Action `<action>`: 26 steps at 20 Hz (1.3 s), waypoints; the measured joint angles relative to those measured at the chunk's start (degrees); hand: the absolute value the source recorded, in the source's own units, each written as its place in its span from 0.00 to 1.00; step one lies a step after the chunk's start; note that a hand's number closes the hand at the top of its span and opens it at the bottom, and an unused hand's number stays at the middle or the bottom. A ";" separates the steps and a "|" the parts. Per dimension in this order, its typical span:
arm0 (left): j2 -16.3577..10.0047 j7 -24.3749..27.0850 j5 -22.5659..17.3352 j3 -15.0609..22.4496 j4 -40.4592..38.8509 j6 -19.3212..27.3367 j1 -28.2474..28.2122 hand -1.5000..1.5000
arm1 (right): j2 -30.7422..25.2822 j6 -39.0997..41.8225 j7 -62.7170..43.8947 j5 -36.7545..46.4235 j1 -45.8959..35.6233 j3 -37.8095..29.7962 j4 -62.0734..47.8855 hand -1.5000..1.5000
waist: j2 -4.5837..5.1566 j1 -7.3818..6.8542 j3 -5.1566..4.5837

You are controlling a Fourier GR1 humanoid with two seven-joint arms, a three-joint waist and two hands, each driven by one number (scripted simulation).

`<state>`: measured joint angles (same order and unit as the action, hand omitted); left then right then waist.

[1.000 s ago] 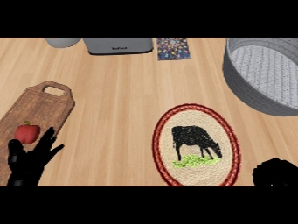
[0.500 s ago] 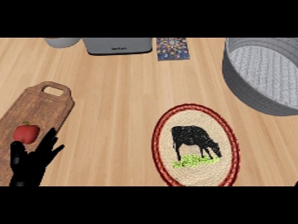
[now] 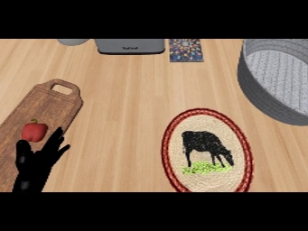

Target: Pick the eggplant from the placemat and place it in the basket

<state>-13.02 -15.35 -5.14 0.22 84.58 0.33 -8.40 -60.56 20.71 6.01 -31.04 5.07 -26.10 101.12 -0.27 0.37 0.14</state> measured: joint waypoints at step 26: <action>1.48 0.54 2.09 0.17 -1.66 -1.31 2.40 0.50 | 6.97 4.62 5.44 18.46 -43.77 19.70 -52.42 1.00 | 0.53 -2.73 0.31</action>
<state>-11.54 -14.82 -3.05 0.39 82.92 -0.99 -6.01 -53.59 25.33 11.45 -12.58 -38.70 -6.40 48.71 0.26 -2.36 0.45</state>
